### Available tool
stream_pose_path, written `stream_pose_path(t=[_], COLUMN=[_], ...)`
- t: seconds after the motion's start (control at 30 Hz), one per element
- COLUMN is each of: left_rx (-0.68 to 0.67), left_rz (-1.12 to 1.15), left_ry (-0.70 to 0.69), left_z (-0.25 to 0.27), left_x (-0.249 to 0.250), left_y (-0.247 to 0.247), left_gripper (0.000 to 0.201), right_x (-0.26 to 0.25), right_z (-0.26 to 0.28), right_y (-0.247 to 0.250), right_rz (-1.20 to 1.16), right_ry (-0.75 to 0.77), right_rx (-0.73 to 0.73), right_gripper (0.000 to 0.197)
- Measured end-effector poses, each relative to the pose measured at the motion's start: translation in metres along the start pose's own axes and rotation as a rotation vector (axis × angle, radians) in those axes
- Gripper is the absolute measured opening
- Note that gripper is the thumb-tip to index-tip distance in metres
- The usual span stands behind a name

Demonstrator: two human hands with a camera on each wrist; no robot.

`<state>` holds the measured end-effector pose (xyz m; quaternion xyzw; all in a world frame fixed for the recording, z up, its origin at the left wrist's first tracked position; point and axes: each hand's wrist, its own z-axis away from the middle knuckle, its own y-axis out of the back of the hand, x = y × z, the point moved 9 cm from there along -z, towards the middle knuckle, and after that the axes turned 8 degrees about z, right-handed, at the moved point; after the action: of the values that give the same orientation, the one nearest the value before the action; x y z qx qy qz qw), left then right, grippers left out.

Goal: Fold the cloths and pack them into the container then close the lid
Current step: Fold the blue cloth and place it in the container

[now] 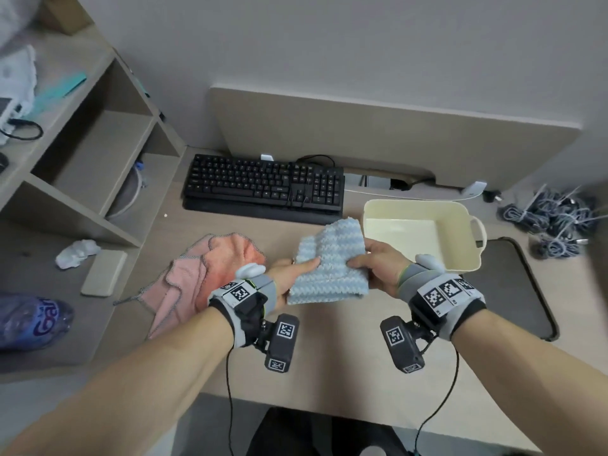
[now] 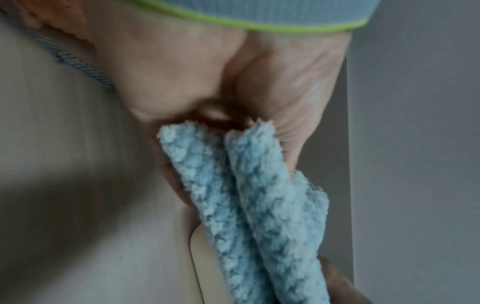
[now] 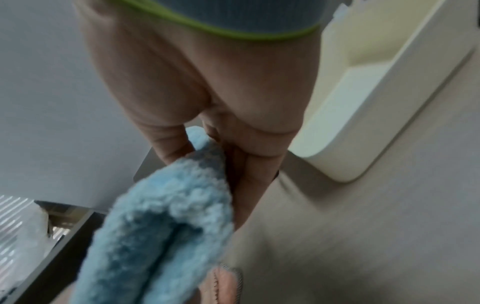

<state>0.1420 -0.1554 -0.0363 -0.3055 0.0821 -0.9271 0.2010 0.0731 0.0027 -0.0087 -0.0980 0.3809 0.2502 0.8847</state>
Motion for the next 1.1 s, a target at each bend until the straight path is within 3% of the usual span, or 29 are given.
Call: stream_pose_path(t=[0.1, 0.23, 0.47, 0.6, 0.8, 0.9, 0.93, 1.0, 1.03, 1.1], left_rx=[-0.002, 0.002, -0.162, -0.190, -0.047, -0.035, -0.033, -0.043, -0.038, -0.018], left_rz=[-0.060, -0.130, -0.098, -0.090, 0.032, -0.001, -0.060, -0.206, -0.246, -0.293], left_ry=[-0.066, -0.121, -0.156, -0.182, -0.090, -0.049, -0.074, -0.117, -0.137, -0.179], left_z=[0.001, -0.002, -0.008, -0.011, -0.039, -0.051, -0.057, -0.057, -0.060, -0.070], left_x=[0.020, 0.043, 0.062, 0.066, 0.063, 0.061, 0.064, 0.070, 0.073, 0.078], left_y=[-0.003, -0.005, -0.033, -0.052, -0.080, -0.100, -0.112, -0.130, -0.140, -0.155], left_gripper=[0.037, 0.030, 0.045, 0.043, 0.024, 0.052, 0.046, 0.018, 0.015, 0.024], right_x=[-0.005, -0.013, -0.011, -0.001, 0.006, 0.008, 0.009, 0.011, 0.013, 0.020], right_z=[0.005, 0.009, 0.005, -0.005, -0.018, -0.022, -0.024, -0.026, -0.028, -0.033], right_y=[0.010, 0.020, 0.048, 0.073, 0.112, 0.130, 0.142, 0.157, 0.167, 0.184], right_rz=[0.080, -0.019, -0.218, -0.314, -0.292, -0.338, -0.369, -0.405, -0.408, -0.373], right_ry=[0.004, 0.055, 0.130, 0.095, 0.054, 0.021, 0.002, -0.031, -0.057, -0.134], right_rx=[0.008, 0.024, 0.130, 0.203, 0.174, 0.120, 0.111, 0.125, 0.130, 0.136], right_gripper=[0.031, 0.036, 0.029, 0.042, 0.043, 0.033, 0.029, 0.018, 0.020, 0.042])
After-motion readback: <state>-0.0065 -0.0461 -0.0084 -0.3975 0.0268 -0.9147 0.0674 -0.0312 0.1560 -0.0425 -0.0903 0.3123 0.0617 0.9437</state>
